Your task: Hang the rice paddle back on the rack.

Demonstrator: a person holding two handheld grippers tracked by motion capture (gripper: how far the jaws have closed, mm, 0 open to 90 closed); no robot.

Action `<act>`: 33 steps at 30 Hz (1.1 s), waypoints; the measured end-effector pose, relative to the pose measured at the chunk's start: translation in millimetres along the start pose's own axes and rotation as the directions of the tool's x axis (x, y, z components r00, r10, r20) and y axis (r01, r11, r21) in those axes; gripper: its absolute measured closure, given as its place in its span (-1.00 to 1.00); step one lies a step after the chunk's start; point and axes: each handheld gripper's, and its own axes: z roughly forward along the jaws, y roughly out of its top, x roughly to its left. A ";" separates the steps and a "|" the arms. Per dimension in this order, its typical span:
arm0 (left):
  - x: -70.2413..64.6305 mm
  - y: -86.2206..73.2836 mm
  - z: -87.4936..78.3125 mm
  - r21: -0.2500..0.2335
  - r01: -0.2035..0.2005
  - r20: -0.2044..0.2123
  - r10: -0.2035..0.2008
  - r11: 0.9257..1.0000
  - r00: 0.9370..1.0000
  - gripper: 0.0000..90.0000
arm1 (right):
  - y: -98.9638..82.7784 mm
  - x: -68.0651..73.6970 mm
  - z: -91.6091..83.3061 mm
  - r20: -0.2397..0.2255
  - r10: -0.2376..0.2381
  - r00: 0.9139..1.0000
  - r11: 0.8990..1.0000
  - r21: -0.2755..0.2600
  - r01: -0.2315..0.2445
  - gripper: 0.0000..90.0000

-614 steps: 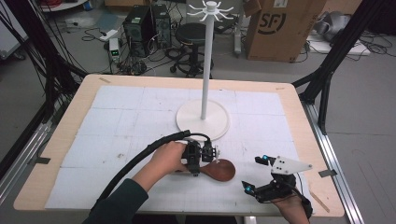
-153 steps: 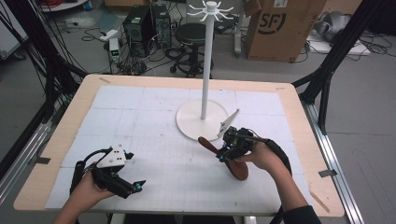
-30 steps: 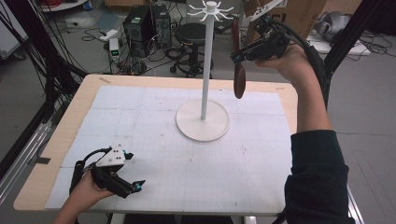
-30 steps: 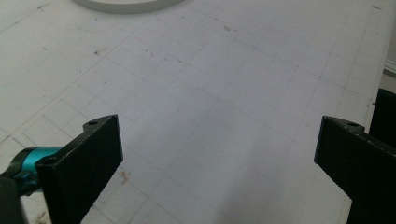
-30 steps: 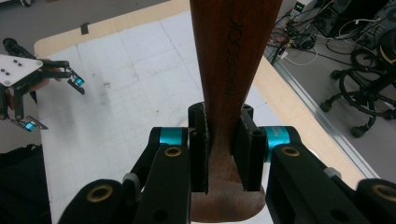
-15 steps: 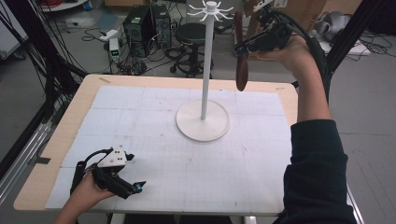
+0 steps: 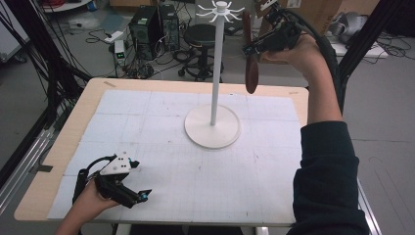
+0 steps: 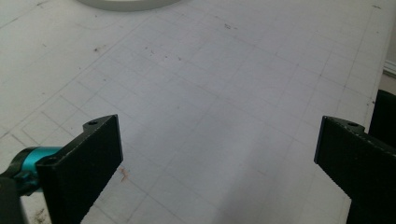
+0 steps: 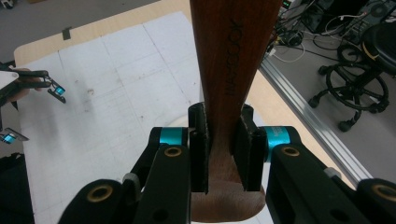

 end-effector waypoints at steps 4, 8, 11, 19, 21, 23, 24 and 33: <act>0.3 0.0 -0.7 -0.001 -0.001 -0.003 0.001 1.000 1.000 -0.96 | 2.1 -0.5 1.3 0.001 0.004 1.000 1.000 0.003 -0.004 0.73; 0.3 -0.1 -1.1 -0.005 0.001 -0.002 -0.001 1.000 1.000 -0.96 | 3.3 -0.9 5.3 0.008 0.003 1.000 1.000 0.015 -0.003 0.73; 0.5 -0.2 -1.7 -0.004 0.000 -0.005 0.000 1.000 1.000 -0.96 | 4.4 -0.8 7.7 0.008 0.003 1.000 1.000 0.011 -0.003 0.72; 1.9 -1.0 -3.1 -0.008 0.003 -0.007 -0.003 1.000 1.000 -0.96 | 6.2 0.3 13.1 0.010 -0.003 1.000 1.000 0.019 0.003 0.72; 2.0 -1.2 -3.0 -0.009 0.003 -0.006 -0.003 1.000 1.000 -0.96 | 6.8 1.0 14.2 0.007 0.001 1.000 1.000 0.022 -0.002 0.72; 1.9 -1.1 -3.1 -0.007 0.002 -0.007 -0.002 1.000 1.000 -0.96 | 7.4 1.5 15.4 0.006 0.002 1.000 1.000 0.022 -0.003 0.72; 2.0 -1.0 -3.3 -0.004 0.000 -0.007 0.000 1.000 1.000 -0.96 | 7.4 1.5 15.4 0.006 0.002 1.000 1.000 0.022 -0.003 0.72; 1.9 -0.9 -3.4 -0.004 -0.003 -0.005 0.003 1.000 1.000 -0.96 | 9.6 2.7 20.0 0.010 0.000 1.000 1.000 0.023 0.000 0.71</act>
